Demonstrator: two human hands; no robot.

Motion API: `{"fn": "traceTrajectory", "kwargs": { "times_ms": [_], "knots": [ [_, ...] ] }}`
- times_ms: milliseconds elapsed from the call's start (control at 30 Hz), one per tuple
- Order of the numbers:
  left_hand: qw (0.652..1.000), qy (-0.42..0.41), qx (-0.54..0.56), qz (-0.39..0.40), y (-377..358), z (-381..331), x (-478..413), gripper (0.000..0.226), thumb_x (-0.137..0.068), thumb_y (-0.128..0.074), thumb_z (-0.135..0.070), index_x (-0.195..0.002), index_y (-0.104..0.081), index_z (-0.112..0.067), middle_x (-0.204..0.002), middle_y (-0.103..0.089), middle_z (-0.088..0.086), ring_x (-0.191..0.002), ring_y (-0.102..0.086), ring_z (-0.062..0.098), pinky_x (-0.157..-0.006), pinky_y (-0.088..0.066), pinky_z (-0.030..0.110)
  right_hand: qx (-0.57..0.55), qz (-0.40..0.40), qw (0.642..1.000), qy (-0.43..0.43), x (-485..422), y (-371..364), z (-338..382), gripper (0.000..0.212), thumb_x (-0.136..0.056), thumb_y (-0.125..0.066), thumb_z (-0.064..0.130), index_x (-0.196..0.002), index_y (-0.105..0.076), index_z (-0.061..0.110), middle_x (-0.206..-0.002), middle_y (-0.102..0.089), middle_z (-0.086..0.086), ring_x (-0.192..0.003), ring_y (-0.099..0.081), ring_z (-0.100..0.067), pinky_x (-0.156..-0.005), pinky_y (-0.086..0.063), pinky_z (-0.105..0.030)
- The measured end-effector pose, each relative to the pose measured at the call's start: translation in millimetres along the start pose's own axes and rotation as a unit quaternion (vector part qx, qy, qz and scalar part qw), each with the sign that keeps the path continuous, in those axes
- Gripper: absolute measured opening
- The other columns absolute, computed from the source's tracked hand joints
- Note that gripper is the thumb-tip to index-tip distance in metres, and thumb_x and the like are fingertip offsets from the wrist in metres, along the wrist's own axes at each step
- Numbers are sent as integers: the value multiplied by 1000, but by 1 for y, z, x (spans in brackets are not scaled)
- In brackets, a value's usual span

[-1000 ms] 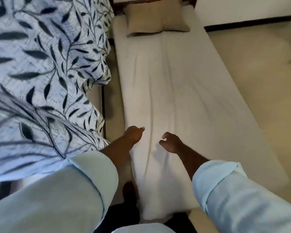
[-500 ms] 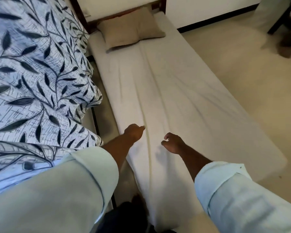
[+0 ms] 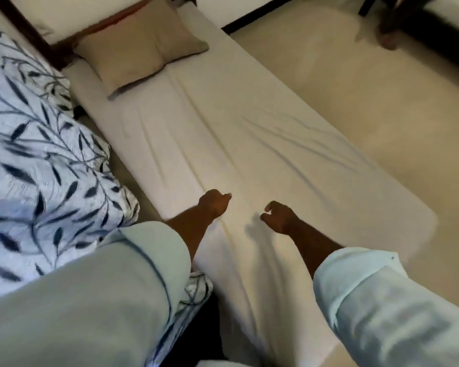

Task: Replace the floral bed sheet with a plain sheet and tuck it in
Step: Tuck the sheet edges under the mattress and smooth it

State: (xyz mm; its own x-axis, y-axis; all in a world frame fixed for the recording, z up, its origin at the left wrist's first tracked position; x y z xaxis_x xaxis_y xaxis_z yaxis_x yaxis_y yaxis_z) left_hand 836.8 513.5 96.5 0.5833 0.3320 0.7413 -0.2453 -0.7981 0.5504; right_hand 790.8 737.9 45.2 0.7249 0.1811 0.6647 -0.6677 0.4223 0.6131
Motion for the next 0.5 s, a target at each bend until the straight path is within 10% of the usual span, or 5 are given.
{"fn": "traceTrajectory", "kwargs": {
  "times_ms": [500],
  "knots": [
    [999, -17, -35, 0, 107, 22, -63, 58, -101, -50, -50, -129, -61, -1, -135, -60, 18, -126, -54, 37, -107, -44, 39, -24, -4, 999, -24, -10, -13, 84, 35, -96, -61, 37, -123, -57, 15, -121, -64, -11, -120, -56, -28, -95, -41, -32]
  ]
}}
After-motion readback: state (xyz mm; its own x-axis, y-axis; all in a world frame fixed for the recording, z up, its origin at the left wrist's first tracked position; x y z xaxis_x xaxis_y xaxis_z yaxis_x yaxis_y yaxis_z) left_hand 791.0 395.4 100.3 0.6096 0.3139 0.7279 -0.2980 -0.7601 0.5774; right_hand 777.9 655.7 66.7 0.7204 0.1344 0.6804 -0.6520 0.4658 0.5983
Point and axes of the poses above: each hand's wrist, its own x-axis away from the middle knuckle, its own y-axis out of the back of the hand, z = x × y, the point moved 7 cm from there along -x, towards the middle knuckle
